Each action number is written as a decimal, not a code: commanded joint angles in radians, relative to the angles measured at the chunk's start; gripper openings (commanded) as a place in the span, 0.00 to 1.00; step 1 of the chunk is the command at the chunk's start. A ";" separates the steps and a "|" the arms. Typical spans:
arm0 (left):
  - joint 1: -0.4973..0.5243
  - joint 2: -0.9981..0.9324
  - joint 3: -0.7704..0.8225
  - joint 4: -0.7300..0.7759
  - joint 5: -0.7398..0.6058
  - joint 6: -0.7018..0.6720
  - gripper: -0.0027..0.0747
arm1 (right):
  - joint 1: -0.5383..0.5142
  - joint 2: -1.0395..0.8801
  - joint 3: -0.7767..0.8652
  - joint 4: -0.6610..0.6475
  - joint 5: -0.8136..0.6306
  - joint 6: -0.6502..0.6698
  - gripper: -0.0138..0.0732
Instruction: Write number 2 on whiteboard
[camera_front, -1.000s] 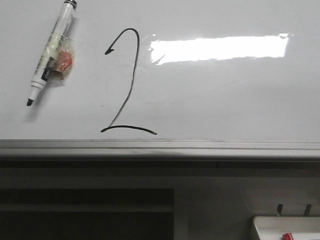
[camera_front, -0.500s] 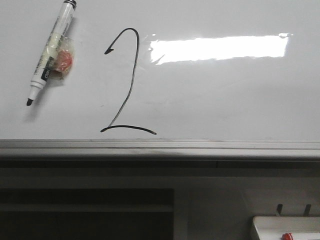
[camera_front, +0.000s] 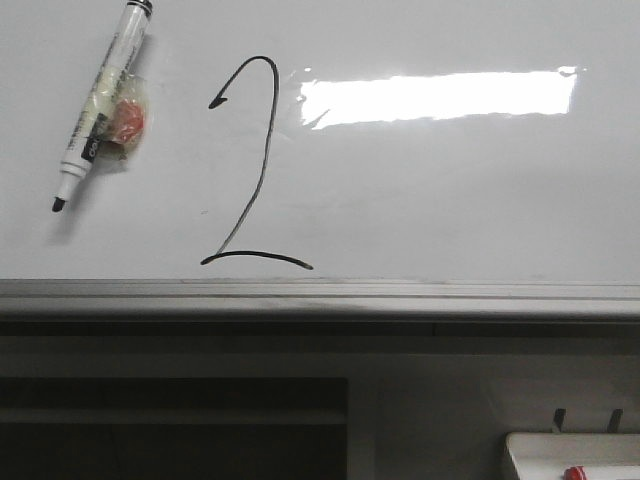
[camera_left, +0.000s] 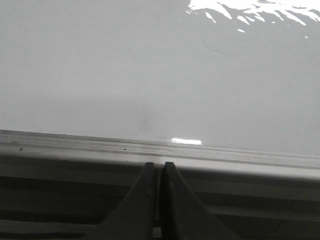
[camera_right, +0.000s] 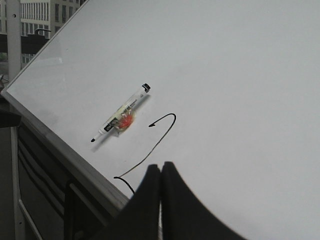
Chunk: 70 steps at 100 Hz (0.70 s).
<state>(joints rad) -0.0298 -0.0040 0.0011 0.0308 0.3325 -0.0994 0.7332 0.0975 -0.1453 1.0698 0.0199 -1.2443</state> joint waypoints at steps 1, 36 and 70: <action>0.002 -0.027 0.011 -0.012 -0.052 -0.003 0.01 | 0.000 0.010 -0.028 0.006 -0.043 -0.008 0.08; 0.002 -0.027 0.011 -0.012 -0.052 -0.003 0.01 | 0.000 0.010 -0.028 0.006 -0.043 -0.008 0.08; 0.002 -0.027 0.011 -0.012 -0.052 -0.003 0.01 | 0.000 0.010 -0.028 0.082 -0.091 -0.004 0.08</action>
<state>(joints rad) -0.0298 -0.0040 0.0011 0.0291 0.3325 -0.0994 0.7332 0.0975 -0.1453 1.1253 -0.0164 -1.2443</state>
